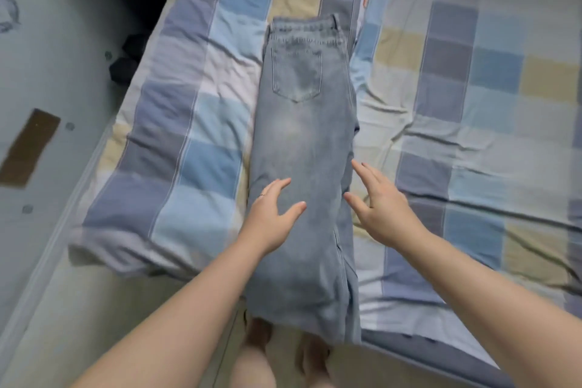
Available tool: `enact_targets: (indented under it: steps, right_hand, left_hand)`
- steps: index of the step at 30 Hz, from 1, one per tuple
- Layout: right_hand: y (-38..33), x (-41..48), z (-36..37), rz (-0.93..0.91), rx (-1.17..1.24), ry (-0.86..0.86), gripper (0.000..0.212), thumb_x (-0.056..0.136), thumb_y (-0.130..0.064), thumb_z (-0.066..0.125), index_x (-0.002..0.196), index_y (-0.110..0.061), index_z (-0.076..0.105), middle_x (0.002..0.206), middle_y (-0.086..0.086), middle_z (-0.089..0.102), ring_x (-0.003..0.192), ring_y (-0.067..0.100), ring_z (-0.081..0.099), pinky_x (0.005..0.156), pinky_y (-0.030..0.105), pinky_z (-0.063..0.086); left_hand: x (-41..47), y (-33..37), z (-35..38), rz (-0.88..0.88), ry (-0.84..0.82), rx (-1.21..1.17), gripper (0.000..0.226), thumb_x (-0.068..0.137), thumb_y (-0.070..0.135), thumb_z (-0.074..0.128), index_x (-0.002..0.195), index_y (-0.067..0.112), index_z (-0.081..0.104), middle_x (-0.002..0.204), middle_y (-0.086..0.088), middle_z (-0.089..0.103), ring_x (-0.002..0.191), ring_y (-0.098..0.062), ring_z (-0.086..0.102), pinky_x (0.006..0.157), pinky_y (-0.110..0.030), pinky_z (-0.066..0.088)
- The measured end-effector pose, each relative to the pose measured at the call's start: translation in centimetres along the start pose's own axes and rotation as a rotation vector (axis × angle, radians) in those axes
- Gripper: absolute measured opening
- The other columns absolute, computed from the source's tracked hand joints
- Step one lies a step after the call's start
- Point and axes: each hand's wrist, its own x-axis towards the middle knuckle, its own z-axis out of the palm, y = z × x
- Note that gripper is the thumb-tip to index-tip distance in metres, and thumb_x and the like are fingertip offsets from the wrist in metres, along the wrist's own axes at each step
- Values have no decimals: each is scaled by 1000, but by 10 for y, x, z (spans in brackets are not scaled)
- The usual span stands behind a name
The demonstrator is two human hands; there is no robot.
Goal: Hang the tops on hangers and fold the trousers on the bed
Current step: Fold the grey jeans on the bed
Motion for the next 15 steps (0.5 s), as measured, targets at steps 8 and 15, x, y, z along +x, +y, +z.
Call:
enact_targets:
  steps: [8,15]
  right_hand:
    - [46,-104,92,245,287,-143,57,100,-32,58,153,-28,37,148,-2,52,137,16,46,108,30,36]
    - [104,-131,195,487,323,-249,55,97,-23,62,148,-21,43,137,3,60,124,21,57,106,37,43]
  left_hand:
    - [-106,-113,64,-347,-30,-125,50,91,34,72,136,23,54,139,5,56,131,-14,51,109,-32,41]
    - [-123,-214,89,-584,72,-62,75,86,34,78,147,16,39,149,-9,48,138,-26,44,111,-40,38]
